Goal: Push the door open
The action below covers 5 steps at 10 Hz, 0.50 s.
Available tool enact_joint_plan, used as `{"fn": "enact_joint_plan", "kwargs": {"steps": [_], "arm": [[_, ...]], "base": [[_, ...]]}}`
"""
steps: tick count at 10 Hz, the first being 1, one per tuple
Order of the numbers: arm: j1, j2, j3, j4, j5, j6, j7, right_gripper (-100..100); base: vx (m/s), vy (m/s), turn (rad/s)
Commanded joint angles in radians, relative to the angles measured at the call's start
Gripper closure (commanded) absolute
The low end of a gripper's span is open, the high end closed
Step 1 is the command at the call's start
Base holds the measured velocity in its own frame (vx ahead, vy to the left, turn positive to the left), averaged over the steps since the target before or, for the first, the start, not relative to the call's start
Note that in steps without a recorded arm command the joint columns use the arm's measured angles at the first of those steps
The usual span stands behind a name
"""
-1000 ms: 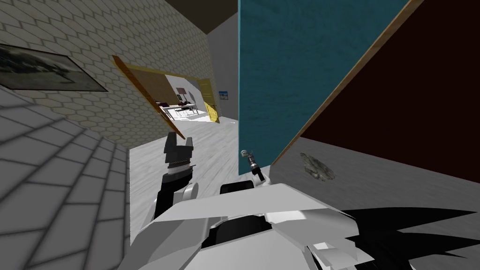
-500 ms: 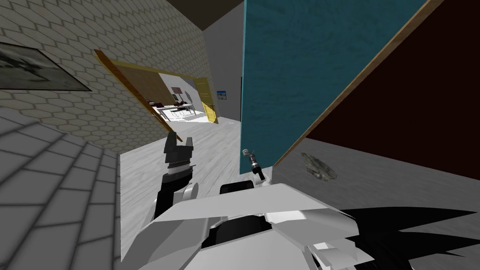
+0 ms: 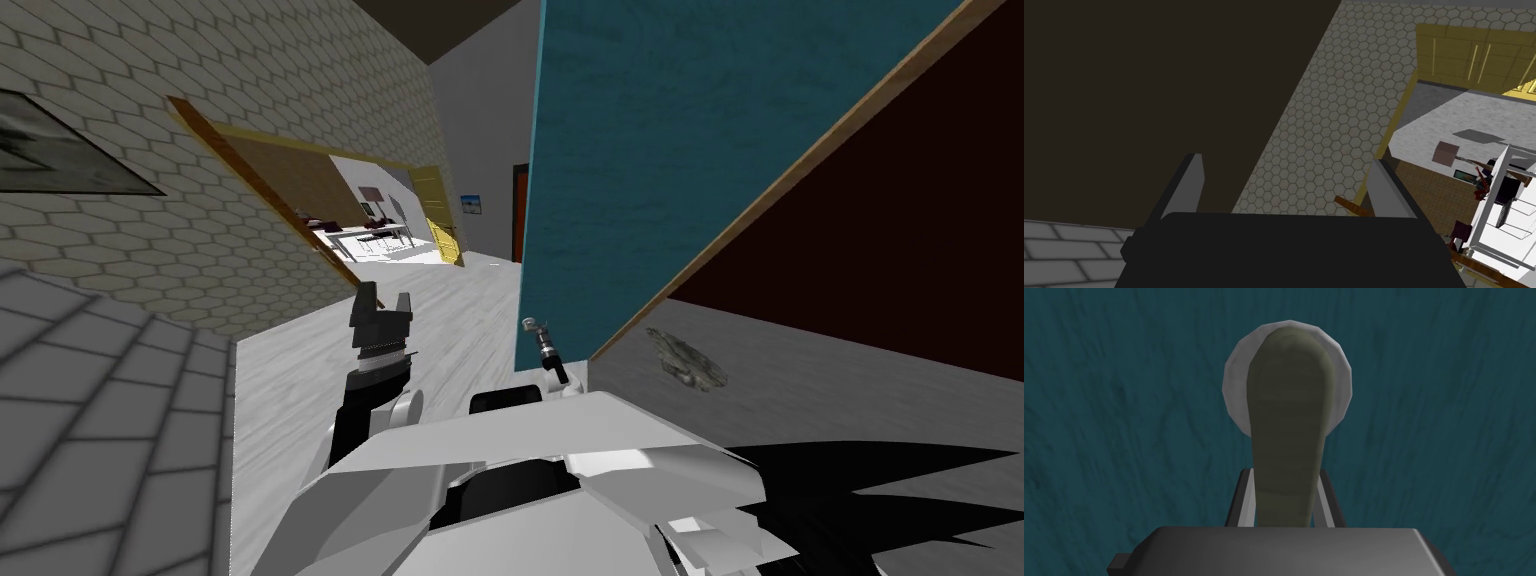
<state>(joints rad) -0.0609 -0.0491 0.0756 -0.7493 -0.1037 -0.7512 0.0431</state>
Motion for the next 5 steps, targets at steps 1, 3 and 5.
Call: {"fn": "enact_joint_plan", "kwargs": {"steps": [1,3,5], "arm": [[-0.006,-0.003,-0.023,-0.002,-0.010,-0.008,0.007,100],[-0.008,0.002,-0.045,0.001,-0.020,-0.008,0.015,100],[-0.011,0.013,-0.070,0.005,-0.032,-0.009,0.023,100]], "base": [[0.217,0.111,-0.073],[0.192,0.124,-0.071],[0.188,0.101,-0.081]]}}
